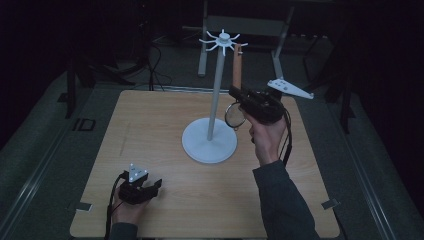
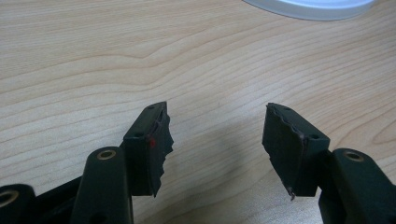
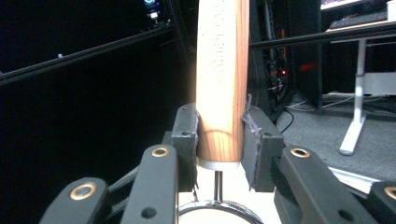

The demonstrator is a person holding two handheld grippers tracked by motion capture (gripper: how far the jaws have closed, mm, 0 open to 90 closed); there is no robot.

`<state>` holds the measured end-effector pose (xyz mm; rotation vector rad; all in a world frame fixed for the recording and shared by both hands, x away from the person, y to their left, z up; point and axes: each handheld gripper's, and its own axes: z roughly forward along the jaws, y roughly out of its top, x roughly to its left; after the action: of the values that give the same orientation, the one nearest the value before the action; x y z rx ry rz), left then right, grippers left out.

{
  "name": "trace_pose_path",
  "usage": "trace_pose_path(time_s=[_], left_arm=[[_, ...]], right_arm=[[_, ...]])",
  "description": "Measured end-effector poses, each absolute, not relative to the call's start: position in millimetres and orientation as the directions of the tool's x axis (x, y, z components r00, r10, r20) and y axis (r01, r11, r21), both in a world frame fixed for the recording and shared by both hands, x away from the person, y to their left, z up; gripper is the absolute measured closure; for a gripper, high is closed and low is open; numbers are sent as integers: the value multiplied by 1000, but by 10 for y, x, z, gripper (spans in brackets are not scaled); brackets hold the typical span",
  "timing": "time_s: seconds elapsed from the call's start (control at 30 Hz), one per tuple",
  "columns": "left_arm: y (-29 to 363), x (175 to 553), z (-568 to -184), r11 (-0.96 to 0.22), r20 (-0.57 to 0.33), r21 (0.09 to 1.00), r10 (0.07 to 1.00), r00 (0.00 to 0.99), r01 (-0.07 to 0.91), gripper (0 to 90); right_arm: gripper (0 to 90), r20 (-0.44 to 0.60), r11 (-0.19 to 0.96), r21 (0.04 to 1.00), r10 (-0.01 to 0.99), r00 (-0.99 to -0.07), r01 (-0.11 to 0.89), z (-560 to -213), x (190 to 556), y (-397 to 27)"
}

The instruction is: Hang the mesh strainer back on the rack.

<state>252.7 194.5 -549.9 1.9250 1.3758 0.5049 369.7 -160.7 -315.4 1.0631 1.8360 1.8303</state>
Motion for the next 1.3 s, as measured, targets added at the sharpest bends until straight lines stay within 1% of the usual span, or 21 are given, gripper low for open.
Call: trace_pose_path(time_s=[0.2, 0.27, 0.37, 0.5, 0.67, 0.93, 1.3], left_arm=[[1945, 2527, -5500, -185, -85, 733, 930, 359, 654, 413], [1945, 2526, -5498, -184, -86, 735, 930, 358, 653, 413], [1947, 2527, -5498, -184, -86, 734, 930, 358, 654, 413], [1944, 2527, -5499, -186, -84, 733, 929, 359, 654, 413], [1940, 2528, -5500, -186, -84, 733, 930, 359, 654, 413], [1939, 2531, -5500, -188, -82, 733, 929, 360, 653, 413], [1930, 2535, -5501, -187, -84, 733, 929, 361, 654, 412]], right_arm=[[685, 277, -100, 951, 694, -665, 291, -3190, 3733, -1590], [671, 278, -99, 951, 695, -663, 294, -3192, 3738, -1592], [570, 271, -99, 951, 719, -640, 292, -3194, 3732, -1598], [504, 250, -87, 957, 738, -627, 278, -3203, 3708, -1614], [475, 208, -54, 964, 761, -614, 261, -3225, 3670, -1612], [432, 105, 32, 976, 796, -596, 215, -3212, 3583, -1580], [421, 31, 125, 966, 814, -580, 228, -3310, 3490, -1556]])
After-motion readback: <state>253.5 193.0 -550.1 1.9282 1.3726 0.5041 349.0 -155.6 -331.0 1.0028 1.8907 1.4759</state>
